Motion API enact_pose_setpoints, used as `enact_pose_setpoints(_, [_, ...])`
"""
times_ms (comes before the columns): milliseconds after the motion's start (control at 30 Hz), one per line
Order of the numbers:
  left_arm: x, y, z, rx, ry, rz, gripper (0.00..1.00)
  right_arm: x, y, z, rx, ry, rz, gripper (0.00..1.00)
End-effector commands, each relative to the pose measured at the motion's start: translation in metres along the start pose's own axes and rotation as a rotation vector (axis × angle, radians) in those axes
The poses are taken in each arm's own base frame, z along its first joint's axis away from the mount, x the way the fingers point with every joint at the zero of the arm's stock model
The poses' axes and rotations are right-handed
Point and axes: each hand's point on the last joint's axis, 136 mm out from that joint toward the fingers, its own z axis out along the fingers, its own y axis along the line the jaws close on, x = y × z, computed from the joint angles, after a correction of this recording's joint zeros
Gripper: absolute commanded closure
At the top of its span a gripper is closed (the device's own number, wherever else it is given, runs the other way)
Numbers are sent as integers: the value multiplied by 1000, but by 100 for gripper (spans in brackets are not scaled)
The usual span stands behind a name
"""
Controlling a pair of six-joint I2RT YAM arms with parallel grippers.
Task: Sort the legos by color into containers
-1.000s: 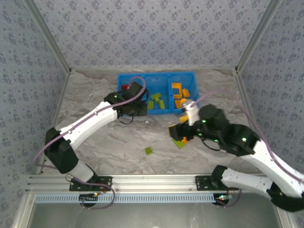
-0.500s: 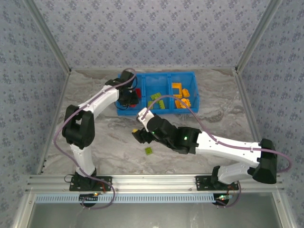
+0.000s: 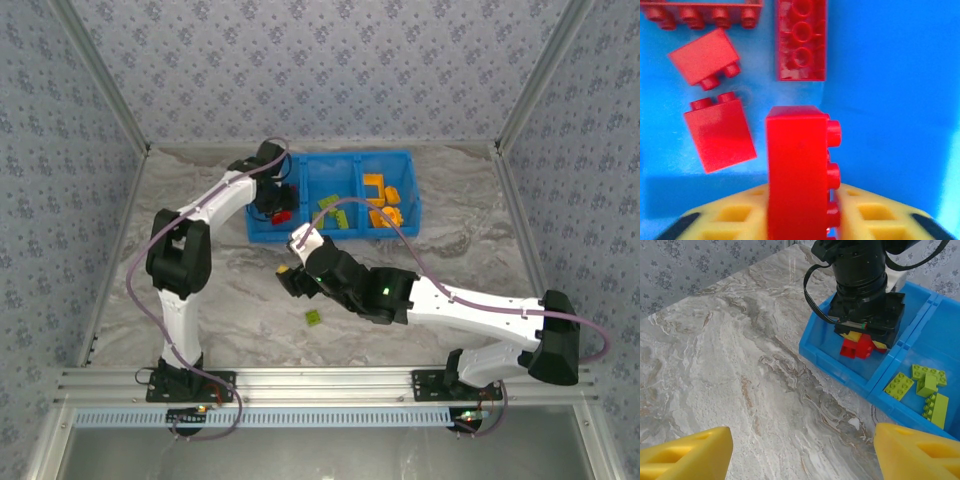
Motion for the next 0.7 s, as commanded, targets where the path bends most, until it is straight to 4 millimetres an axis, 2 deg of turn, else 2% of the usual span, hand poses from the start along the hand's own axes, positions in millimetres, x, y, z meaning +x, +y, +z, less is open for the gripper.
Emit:
enact_pose_setpoints(0, [1, -6, -4, 35, 2, 0, 50, -5, -10, -2, 41, -2, 25, 23])
enact_pose_setpoints(133, [-1, -10, -27, 61, -31, 1, 43, 10, -24, -4, 86, 50, 30, 23])
enact_pose_setpoints(233, [-1, -14, -49, 86, -63, -4, 42, 24, -33, -8, 110, 97, 45, 23])
enact_pose_setpoints(367, [14, -19, -96, 113, -133, 24, 42, 63, -30, -5, 111, 220, 56, 23])
enact_pose_setpoints(467, [47, -14, -131, 114, -164, 67, 41, 105, -21, 3, 103, 347, 93, 23])
enact_pose_setpoints(533, [79, -3, -152, 106, -164, 103, 40, 127, -13, 7, 120, 411, 130, 22])
enact_pose_setpoints(667, [145, 26, -179, 166, -118, 140, 37, 150, -2, 12, 149, 499, 222, 20])
